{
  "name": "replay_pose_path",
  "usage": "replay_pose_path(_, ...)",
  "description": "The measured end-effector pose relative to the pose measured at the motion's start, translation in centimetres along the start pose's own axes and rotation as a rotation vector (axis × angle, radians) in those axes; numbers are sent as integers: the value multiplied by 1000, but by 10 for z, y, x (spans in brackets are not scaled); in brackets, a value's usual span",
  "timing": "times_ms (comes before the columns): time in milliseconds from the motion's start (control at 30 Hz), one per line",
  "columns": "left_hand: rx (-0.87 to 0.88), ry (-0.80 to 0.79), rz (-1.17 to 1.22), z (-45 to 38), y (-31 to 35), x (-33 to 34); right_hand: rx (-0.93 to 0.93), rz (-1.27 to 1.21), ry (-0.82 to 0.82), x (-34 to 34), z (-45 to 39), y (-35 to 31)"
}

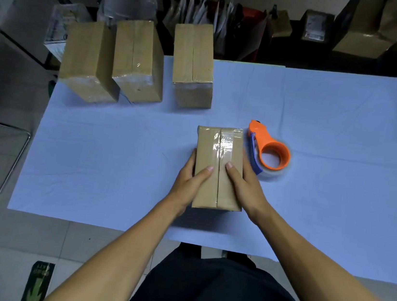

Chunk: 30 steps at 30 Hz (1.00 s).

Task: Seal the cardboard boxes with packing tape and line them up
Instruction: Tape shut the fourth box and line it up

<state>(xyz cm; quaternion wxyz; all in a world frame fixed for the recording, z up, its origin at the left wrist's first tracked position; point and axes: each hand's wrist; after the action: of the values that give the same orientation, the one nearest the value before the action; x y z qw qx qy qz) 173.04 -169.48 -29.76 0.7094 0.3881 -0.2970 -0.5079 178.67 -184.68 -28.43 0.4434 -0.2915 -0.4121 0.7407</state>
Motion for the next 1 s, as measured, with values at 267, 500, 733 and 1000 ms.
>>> replay_pose_path(267,86,23,21,-8,37,13,-75,-6,43,-5,-9,-32)
replay_pose_path(500,199,-6,-4,-43,107,45,-187,85,88,-49,-39,-90)
replay_pose_path(733,186,38,-50,-115,160,66,-155,145,112,-80,-110,-137)
replay_pose_path(1000,28,123,-132,-192,168,70,-64,112,88,-85,-185,-141)
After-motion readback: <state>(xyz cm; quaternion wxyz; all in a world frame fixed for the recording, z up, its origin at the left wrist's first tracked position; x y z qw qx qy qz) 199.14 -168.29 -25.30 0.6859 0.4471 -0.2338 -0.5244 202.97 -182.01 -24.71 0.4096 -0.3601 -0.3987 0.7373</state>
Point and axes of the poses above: each hand's wrist, its own z-axis away from the middle knuckle, its own x-axis out of the palm, y = z × x, and after that the axes turned 1 degree about z, right-handed
